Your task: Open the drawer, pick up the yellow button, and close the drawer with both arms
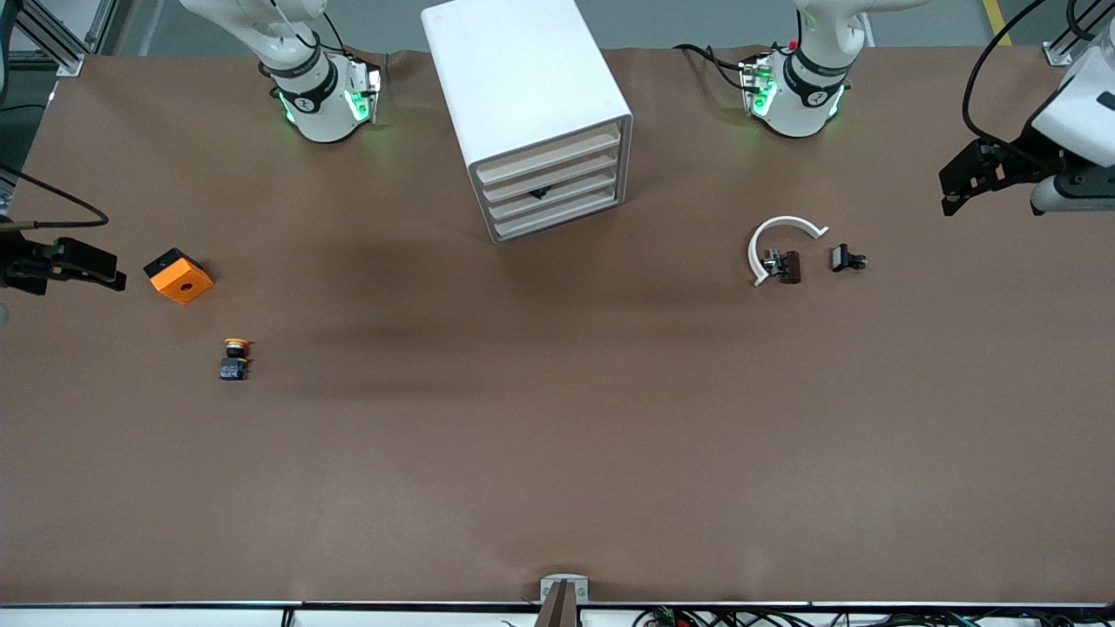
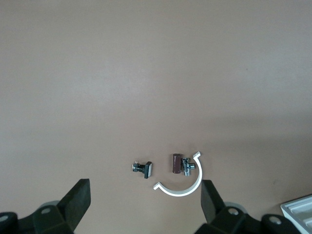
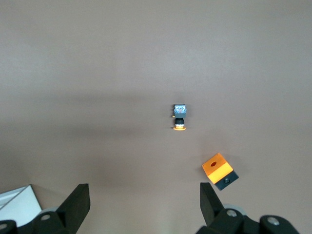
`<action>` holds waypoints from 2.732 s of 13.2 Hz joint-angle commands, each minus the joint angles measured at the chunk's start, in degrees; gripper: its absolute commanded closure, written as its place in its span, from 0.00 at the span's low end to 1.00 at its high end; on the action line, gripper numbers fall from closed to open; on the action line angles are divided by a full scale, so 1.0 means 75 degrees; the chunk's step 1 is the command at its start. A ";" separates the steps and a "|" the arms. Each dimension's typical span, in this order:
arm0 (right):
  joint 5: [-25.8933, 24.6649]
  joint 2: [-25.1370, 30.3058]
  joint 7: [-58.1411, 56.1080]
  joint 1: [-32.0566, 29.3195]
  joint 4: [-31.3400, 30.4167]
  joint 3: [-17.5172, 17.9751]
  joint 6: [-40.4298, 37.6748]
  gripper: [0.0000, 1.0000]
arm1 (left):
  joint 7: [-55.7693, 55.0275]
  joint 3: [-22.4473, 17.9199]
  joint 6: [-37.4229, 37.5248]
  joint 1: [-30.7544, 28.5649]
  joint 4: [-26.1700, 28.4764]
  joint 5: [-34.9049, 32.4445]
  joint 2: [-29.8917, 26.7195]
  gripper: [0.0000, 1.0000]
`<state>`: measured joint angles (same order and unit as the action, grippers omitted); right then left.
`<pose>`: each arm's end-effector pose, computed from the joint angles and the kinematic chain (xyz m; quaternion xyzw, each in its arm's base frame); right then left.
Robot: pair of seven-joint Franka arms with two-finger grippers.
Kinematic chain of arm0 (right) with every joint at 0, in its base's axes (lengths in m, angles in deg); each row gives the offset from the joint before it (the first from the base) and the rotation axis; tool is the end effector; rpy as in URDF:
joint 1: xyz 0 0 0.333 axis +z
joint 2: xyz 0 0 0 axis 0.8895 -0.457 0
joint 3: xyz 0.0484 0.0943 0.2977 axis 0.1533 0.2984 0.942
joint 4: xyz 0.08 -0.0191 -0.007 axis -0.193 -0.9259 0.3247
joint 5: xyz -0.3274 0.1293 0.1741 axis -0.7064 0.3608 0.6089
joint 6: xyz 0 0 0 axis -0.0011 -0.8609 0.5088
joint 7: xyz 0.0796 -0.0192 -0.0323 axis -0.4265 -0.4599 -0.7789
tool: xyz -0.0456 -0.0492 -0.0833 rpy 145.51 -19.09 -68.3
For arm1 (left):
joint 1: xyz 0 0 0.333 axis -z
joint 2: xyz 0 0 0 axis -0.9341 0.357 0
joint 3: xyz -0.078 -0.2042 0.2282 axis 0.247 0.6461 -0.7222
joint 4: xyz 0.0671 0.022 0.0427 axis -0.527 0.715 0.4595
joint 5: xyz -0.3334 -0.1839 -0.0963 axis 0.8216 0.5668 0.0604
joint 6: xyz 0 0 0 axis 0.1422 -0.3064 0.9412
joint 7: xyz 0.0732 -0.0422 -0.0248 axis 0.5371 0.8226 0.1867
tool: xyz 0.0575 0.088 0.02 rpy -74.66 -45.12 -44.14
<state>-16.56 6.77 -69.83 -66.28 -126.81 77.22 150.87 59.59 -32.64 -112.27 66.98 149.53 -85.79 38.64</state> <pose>0.6052 -0.0220 0.6283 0.9994 0.0070 -0.0343 0.0024 0.5218 -0.0602 0.6609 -0.9984 0.0304 -0.0283 0.0373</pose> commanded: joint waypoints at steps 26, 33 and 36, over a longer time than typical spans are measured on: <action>0.0661 0.2590 0.0526 0.0417 -0.2783 -0.0765 0.0528 0.00 | 0.0019 -0.0132 0.0210 -0.0059 -0.0117 0.0500 0.0133 0.00; 0.0134 0.2626 0.0479 0.0452 -0.2748 -0.0718 0.0587 0.00 | 0.0054 -0.0132 0.0327 -0.0059 -0.0117 0.0488 0.0121 0.00; 0.0134 0.2649 0.0491 0.0452 -0.2759 -0.0683 0.0575 0.00 | 0.0019 -0.0144 0.0444 -0.0071 -0.0117 0.0488 0.0121 0.00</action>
<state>-14.83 24.85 -66.01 -62.11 -145.84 71.20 154.53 59.45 -33.51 -110.47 66.54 149.92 -82.18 39.12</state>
